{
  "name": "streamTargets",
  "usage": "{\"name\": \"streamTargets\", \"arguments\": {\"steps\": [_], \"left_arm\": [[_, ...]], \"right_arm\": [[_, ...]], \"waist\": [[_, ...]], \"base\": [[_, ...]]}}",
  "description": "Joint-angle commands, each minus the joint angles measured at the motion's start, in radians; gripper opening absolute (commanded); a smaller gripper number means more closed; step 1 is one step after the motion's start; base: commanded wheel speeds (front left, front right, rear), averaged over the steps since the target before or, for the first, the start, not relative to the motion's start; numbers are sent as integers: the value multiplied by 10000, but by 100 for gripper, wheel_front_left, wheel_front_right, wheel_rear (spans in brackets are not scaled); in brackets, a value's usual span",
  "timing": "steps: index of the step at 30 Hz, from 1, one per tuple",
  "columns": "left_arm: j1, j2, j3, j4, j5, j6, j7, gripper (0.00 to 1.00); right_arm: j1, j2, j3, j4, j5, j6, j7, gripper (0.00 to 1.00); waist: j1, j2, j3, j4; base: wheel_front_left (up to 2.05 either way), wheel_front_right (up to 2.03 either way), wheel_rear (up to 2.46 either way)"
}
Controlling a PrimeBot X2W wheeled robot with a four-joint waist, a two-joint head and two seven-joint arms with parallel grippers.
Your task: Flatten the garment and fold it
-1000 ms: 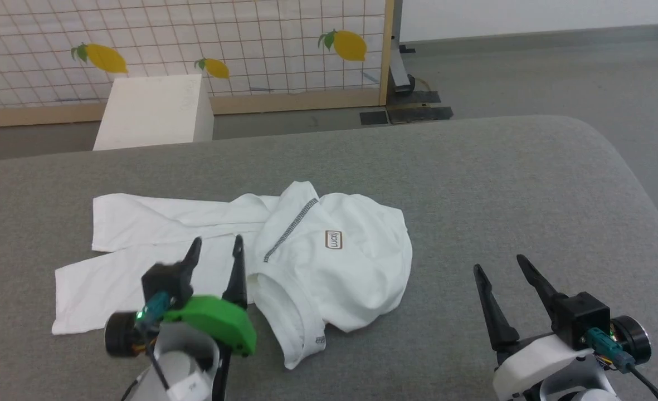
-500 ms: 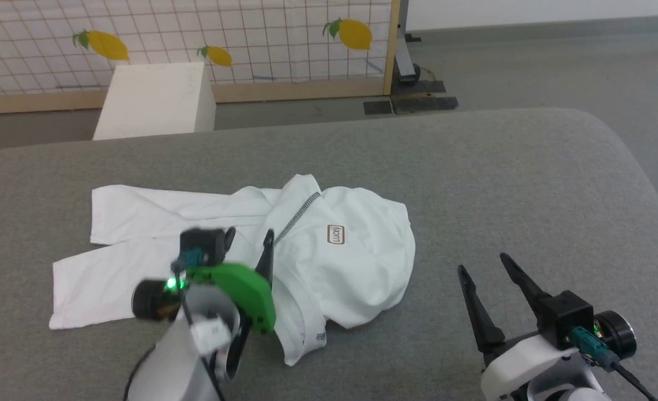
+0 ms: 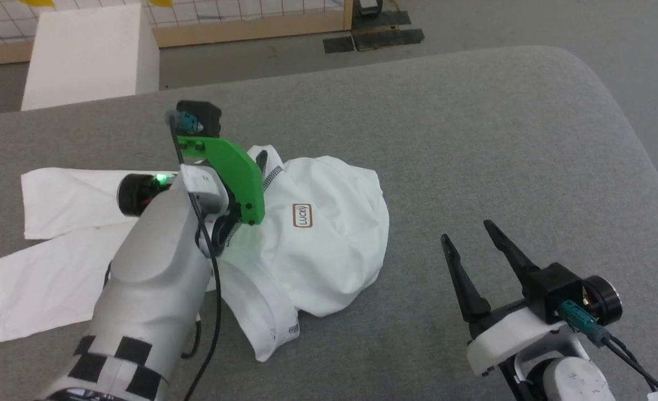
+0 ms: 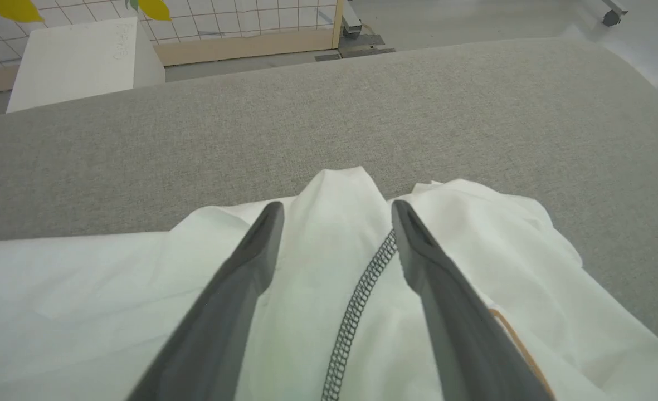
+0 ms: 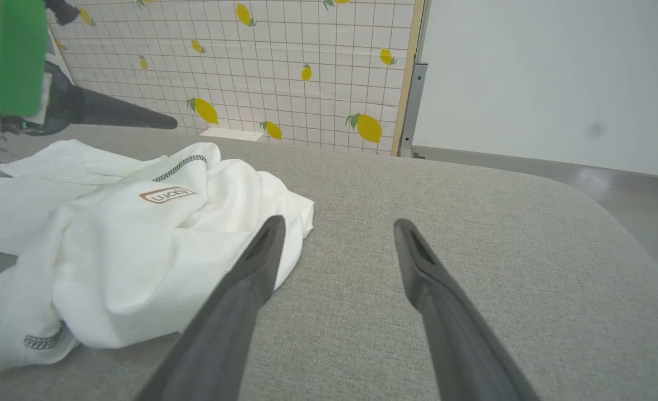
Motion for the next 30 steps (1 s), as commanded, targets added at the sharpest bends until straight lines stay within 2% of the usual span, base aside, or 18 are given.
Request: {"name": "streamTargets", "arguments": {"steps": [1,11,12,13,14,17,20,25,27,30], "left_arm": [[-373,65,57,178,-76,-80,111,100],[-1592,71,-47,1520,-314,-108,1844,100],[-1643,94,-127,1558,-288,-195,1965,96],[-1669,116,-163,1542,-275,-263,1943,32],[-1681,139,-189,1502,-261,-327,1830,0],[-1571,152,-354,1363,-149,-445,1546,0],[-1338,198,-297,874,-85,-410,530,0],[-611,212,301,-645,-111,212,-2024,0],[-23,342,446,-1429,-46,501,-2624,0],[1201,754,763,-2872,-18,1045,-2989,0]], "right_arm": [[-180,5,19,70,60,-13,-101,100],[-587,5,81,359,214,-13,-434,100],[-624,5,99,399,240,-13,-459,100],[-655,5,109,427,262,-13,-491,100],[-675,5,102,454,276,-13,-525,100],[-646,5,56,530,269,-13,-557,100],[-571,5,-29,587,234,-13,-589,100],[-287,5,-218,523,173,-13,-528,100],[-143,5,-287,483,161,-13,-500,100],[64,5,-329,377,165,-13,-439,100]], "waist": [[0,116,635,-501],[0,116,1181,-781],[0,116,1185,-788],[0,116,1173,-784],[0,116,1134,-758],[0,116,943,-648],[0,116,645,-476],[0,116,85,-26],[0,116,-161,213],[0,116,-467,568]], "base": [[0,0,0],[0,0,0],[0,0,0],[0,0,0],[0,0,0],[0,0,0],[0,0,0],[0,0,0],[0,0,0],[0,0,0]]}}
